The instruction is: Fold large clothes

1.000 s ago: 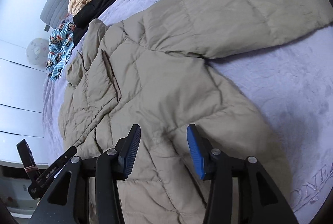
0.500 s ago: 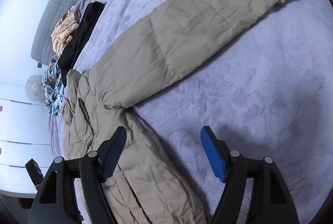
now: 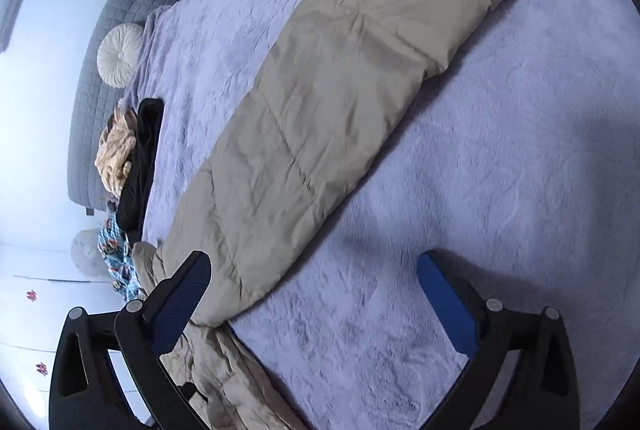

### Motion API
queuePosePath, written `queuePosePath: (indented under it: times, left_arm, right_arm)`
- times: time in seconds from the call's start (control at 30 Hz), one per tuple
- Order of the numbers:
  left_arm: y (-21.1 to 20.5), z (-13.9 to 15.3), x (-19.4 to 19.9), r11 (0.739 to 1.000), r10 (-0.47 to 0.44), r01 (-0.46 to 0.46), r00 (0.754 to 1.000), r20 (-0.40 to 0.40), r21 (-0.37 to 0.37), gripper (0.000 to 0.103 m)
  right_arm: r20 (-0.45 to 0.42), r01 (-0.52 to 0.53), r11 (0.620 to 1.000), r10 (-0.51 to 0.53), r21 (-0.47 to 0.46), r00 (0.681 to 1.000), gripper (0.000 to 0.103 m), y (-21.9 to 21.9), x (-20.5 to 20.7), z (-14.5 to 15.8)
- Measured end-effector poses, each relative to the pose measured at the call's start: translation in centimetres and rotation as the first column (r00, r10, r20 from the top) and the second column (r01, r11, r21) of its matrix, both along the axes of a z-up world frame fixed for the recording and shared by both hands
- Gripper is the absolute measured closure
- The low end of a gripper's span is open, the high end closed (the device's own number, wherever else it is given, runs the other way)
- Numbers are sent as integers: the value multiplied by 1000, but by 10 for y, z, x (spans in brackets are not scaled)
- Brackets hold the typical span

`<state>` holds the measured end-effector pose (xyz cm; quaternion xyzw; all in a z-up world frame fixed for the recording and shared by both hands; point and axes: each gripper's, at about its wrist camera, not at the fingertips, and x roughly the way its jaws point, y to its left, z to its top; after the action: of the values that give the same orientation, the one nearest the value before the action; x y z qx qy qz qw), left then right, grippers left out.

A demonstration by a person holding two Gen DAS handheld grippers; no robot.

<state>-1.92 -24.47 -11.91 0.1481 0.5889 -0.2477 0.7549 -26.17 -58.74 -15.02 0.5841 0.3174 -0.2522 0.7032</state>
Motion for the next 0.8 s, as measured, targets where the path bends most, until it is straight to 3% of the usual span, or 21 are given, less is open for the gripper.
queuePosePath:
  times: [0.1, 0.2, 0.43, 0.53, 0.57, 0.6, 0.67, 0.7, 0.8]
  left_arm:
    - [-4, 1, 0, 1000, -1, 1, 1000, -1, -10, 0]
    - [-6, 4, 1, 1000, 9, -9, 1000, -2, -24, 0]
    - [3, 11, 12, 996, 59, -58, 998, 8, -60, 0]
    - [12, 15, 18, 994, 89, -87, 996, 23, -70, 0]
    - [15, 16, 21, 993, 99, -97, 995, 28, -73, 0]
    - [19, 18, 24, 991, 109, -107, 993, 33, -78, 0]
    - [28, 21, 30, 989, 129, -125, 991, 38, -84, 0]
    - [33, 22, 33, 987, 140, -136, 989, 42, -88, 0]
    - [51, 26, 42, 982, 167, -161, 984, 57, -95, 0]
  right_arm:
    - [26, 45, 999, -45, 16, 999, 0, -17, 0, -2]
    - [109, 109, 991, -118, 78, 987, 0, -37, -1, -12]
    - [305, 193, 954, -259, 231, 916, 0, -70, 6, -30]
    - [340, 215, 929, -315, 302, 886, 4, -78, 15, -38]
    - [345, 214, 921, -326, 325, 880, 20, -81, 21, -40]
    - [348, 206, 912, -333, 355, 876, 55, -82, 26, -44]
    - [368, 180, 907, -327, 381, 870, 86, -79, 36, -47]
    - [373, 176, 912, -320, 370, 871, 91, -76, 39, -44]
    - [422, 135, 937, -270, 323, 865, 92, -70, 50, -27]
